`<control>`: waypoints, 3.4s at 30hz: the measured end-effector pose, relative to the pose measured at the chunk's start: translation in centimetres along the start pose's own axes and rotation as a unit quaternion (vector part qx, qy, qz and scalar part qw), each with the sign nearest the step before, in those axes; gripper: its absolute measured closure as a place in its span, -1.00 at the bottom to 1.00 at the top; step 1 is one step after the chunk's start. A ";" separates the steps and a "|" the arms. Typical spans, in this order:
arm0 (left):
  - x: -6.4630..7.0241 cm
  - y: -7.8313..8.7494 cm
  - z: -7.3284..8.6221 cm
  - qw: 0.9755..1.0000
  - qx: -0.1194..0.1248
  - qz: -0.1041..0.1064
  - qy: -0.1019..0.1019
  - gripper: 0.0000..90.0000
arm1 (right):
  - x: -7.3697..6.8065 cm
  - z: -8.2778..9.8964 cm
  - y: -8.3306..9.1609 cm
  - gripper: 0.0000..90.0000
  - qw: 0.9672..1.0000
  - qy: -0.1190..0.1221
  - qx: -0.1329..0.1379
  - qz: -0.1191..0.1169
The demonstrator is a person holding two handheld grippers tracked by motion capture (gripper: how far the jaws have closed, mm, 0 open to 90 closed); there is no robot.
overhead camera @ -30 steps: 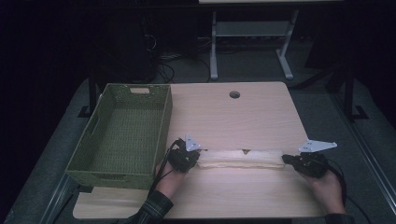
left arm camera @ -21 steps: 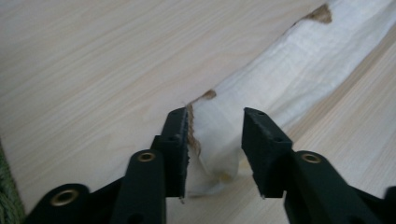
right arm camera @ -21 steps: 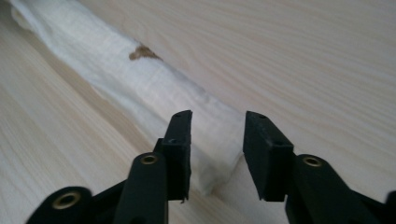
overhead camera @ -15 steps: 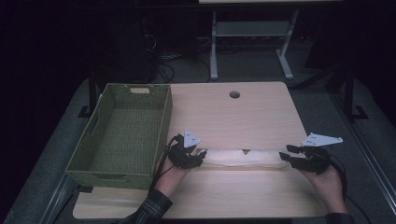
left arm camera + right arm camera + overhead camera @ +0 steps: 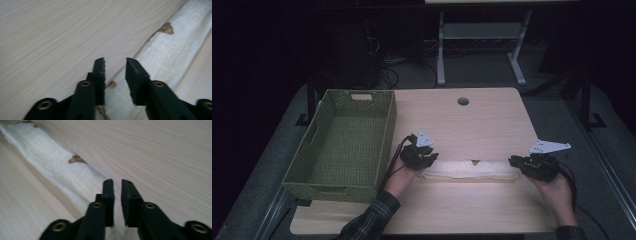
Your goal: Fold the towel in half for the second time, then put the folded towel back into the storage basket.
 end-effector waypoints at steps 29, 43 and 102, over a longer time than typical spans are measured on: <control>-1.1 0.1 -0.6 0.999 0.021 -0.011 0.022 -0.01 | -2.2 3.6 -2.7 1.00 0.997 -0.011 -0.076 -0.028; -1.0 0.2 -0.7 0.999 0.024 -0.010 0.022 -0.07 | 0.8 1.9 -4.8 1.00 0.996 -0.012 -0.085 0.005; 12.2 -1.2 5.1 0.977 -0.097 0.184 -0.053 0.99 | 4.1 -8.7 -12.6 0.32 0.998 0.007 -0.054 -0.021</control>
Point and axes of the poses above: each handheld gripper's, and its own axes: y roughly backward along the jaws, z roughly out of its underside, x roughly to its right, the point moved 9 cm from there along -y, roughly forward along the jaws, and after that the axes turned 5 degrees about y, right-handed, at the moved point
